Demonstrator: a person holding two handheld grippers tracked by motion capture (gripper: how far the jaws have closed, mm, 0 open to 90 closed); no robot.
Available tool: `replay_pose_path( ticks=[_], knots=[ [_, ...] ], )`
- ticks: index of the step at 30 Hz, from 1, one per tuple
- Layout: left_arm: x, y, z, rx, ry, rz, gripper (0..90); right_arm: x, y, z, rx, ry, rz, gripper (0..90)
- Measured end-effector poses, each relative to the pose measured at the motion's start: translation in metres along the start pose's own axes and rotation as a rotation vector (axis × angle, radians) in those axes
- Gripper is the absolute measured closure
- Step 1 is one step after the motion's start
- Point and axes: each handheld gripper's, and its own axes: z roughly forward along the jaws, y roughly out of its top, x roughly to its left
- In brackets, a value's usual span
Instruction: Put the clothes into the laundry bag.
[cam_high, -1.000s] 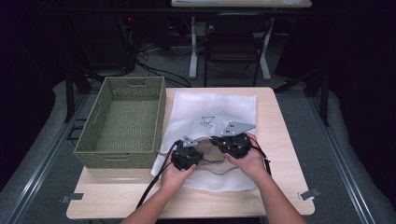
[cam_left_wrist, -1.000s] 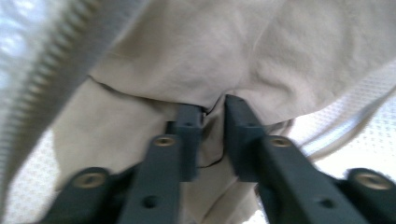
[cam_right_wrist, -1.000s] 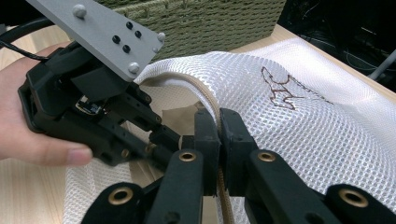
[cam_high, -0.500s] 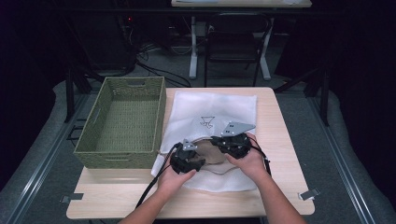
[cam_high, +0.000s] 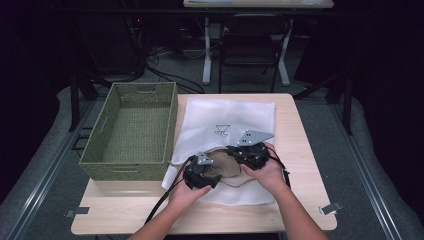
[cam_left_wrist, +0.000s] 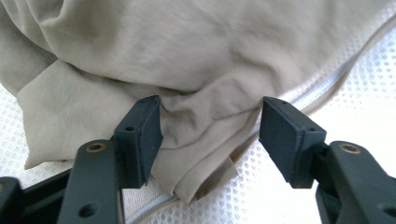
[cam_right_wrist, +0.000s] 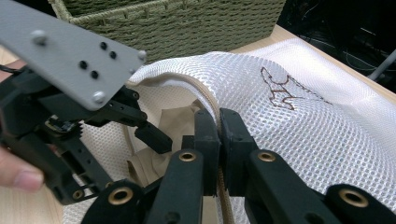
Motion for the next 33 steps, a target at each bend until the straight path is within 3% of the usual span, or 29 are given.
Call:
replay_pose_path(
  ticks=[3,5,10,15,23,28,33],
  knots=[
    [-0.003,-0.002,0.000,0.024,0.032,0.025,35.9,0.000,0.000,0.000,0.000,0.000,-0.001,86.9],
    [-0.004,-0.005,0.000,0.019,0.057,0.036,42.5,0.000,0.000,0.000,0.000,0.000,-0.001,86.9],
    [0.000,-0.004,0.004,0.017,0.051,0.011,48.6,0.001,0.000,0.001,0.001,0.001,-0.003,86.9],
    [0.002,-0.005,0.008,0.016,0.051,0.005,61.9,0.001,0.000,0.001,0.000,0.000,-0.004,86.9],
    [0.007,-0.003,0.010,-0.005,0.023,-0.050,81.4,0.001,0.000,0.001,0.001,0.000,-0.005,87.0],
    [0.011,0.000,0.010,-0.040,0.019,-0.091,83.6,0.002,0.001,0.001,-0.001,0.002,-0.009,87.0],
    [0.012,0.004,0.010,-0.053,0.027,-0.103,84.1,0.002,0.000,0.001,0.000,0.003,-0.006,87.0]
  ],
)
